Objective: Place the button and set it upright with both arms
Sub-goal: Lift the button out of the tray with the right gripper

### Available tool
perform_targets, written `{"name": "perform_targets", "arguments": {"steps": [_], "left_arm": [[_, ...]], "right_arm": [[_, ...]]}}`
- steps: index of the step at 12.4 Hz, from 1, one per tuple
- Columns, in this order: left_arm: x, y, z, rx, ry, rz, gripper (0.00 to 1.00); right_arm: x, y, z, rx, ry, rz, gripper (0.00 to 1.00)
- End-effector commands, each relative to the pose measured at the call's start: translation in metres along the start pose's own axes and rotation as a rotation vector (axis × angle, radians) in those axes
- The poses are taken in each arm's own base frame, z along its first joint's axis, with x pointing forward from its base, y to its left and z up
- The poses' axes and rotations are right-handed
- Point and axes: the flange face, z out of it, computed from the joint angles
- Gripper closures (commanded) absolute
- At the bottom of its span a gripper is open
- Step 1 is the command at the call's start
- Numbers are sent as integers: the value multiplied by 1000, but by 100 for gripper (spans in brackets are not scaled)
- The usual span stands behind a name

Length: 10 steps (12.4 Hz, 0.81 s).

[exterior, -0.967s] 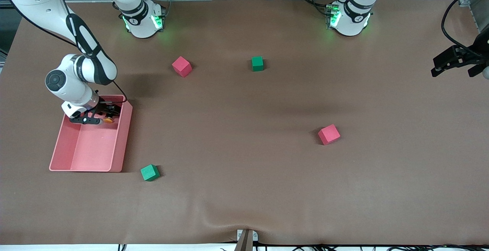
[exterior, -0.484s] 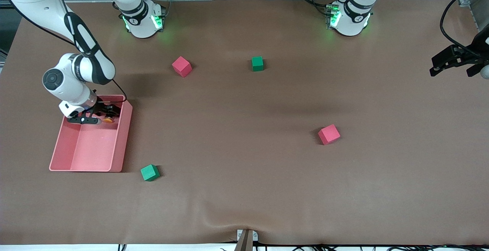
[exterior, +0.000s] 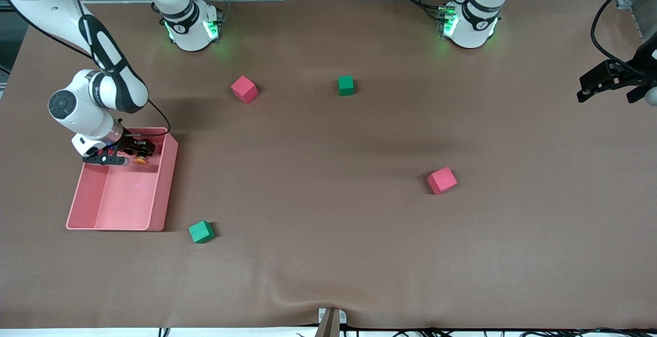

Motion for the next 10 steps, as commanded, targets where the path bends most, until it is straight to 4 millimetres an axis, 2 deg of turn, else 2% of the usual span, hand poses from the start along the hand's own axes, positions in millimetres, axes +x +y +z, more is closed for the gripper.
{"name": "perform_targets", "arguments": {"steps": [1,5,6,8,10], "left_arm": [[1,2,-3,-17,-5,3,0],[1,1,-3,-17,-7,2,0],[1,2,-3,-17,-7,5,0],[1,3,-3,-17,-5,3,0],[1,3,-2,-16,-7,3,0]], "right_arm": [[-12,-2,3,0,-20,-40,100],[-10,-4,1,0,-16,-55,100],[-8,-5,-5,-3,-4,-58,100],[-2,-8,-25,-9,20,-67,100],[4,-11,-58,-15,40,-78,100]]}}
